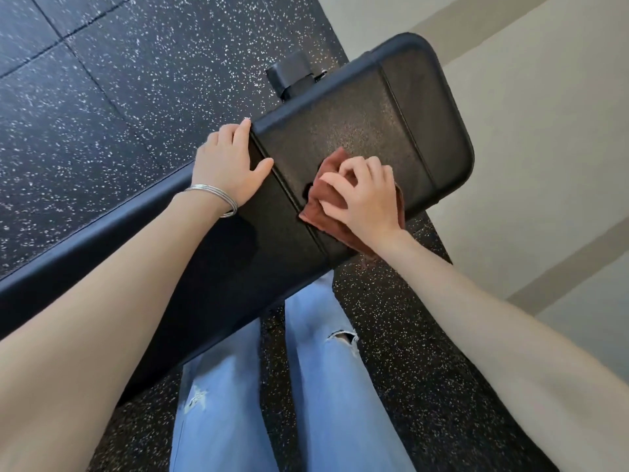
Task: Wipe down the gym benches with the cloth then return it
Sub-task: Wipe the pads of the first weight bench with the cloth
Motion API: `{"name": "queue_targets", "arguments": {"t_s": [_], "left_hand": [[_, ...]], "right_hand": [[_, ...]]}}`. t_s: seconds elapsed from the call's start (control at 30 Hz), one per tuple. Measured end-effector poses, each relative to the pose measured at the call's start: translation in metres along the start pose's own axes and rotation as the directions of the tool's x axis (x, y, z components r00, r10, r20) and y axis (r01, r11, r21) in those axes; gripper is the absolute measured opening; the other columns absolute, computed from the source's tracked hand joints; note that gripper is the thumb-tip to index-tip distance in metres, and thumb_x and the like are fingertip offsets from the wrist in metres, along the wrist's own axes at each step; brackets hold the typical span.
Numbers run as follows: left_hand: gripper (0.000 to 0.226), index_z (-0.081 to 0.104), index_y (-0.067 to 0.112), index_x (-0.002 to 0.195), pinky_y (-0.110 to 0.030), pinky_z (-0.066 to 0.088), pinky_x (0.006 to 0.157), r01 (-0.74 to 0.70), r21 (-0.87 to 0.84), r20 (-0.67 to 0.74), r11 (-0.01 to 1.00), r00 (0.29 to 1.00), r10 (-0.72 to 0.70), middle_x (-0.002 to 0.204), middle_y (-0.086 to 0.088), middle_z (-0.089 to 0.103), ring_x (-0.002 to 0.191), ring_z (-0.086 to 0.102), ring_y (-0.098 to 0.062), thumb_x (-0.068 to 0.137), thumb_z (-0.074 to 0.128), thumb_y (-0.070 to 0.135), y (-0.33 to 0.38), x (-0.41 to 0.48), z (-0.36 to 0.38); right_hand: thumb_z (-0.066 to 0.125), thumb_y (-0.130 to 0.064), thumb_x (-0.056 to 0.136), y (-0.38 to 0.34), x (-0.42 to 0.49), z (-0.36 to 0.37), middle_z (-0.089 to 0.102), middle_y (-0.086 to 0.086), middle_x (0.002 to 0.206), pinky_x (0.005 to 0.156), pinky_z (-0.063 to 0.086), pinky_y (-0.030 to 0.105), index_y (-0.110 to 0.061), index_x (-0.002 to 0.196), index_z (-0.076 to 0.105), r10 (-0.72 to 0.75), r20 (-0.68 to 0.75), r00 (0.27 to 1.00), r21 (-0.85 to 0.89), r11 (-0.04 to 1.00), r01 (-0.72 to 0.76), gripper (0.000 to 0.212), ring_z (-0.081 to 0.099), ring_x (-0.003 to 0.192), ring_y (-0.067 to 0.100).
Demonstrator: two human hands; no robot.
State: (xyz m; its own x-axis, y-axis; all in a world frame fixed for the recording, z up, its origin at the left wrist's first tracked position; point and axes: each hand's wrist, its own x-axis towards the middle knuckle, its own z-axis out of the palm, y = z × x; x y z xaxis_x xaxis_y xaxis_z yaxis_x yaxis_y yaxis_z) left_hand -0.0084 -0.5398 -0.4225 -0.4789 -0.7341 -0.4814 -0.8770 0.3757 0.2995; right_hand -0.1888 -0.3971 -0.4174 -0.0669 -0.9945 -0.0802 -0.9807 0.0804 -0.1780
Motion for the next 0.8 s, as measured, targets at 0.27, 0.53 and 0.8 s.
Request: {"name": "queue_targets", "arguments": {"t_s": [0.27, 0.53, 0.8], "left_hand": [[0.070, 0.020, 0.008, 0.147, -0.045, 0.026, 0.108, -0.056, 0.008, 0.037, 0.998, 0.998, 0.056, 0.149, -0.015, 0.029, 0.133, 0.030, -0.037, 0.093, 0.047, 0.043, -0.007, -0.008, -0.004], [0.072, 0.017, 0.005, 0.147, -0.048, 0.027, 0.108, -0.113, 0.084, 0.049, 0.990, 0.993, 0.109, 0.150, -0.017, 0.025, 0.133, 0.029, -0.040, 0.093, 0.045, 0.043, -0.010, -0.013, -0.005], [0.075, 0.014, 0.002, 0.147, -0.047, 0.023, 0.111, -0.121, 0.124, -0.006, 0.985, 0.992, 0.122, 0.152, -0.019, 0.022, 0.137, 0.024, -0.038, 0.092, 0.047, 0.042, -0.002, -0.013, 0.003]], "right_hand": [[0.045, -0.052, 0.089, -0.031, 0.083, 0.008, 0.052, 0.003, 0.114, 0.080, 0.040, 0.034, -0.029, 0.118, 0.056, 0.484, -0.078, 0.872, -0.019, 0.874, -0.486, 0.038, 0.047, 0.102, 0.023], [0.061, -0.040, 0.084, -0.086, -0.050, 0.028, 0.061, 0.008, 0.096, 0.065, 0.046, 0.042, -0.022, 0.101, 0.068, 0.636, -0.171, 0.752, 0.135, 0.771, -0.622, 0.026, 0.053, 0.081, 0.030], [0.067, -0.038, 0.081, -0.088, -0.068, 0.041, 0.059, 0.008, 0.097, 0.064, 0.044, 0.042, -0.021, 0.096, 0.069, 0.769, -0.216, 0.601, 0.261, 0.639, -0.724, 0.023, 0.052, 0.081, 0.031]]}}
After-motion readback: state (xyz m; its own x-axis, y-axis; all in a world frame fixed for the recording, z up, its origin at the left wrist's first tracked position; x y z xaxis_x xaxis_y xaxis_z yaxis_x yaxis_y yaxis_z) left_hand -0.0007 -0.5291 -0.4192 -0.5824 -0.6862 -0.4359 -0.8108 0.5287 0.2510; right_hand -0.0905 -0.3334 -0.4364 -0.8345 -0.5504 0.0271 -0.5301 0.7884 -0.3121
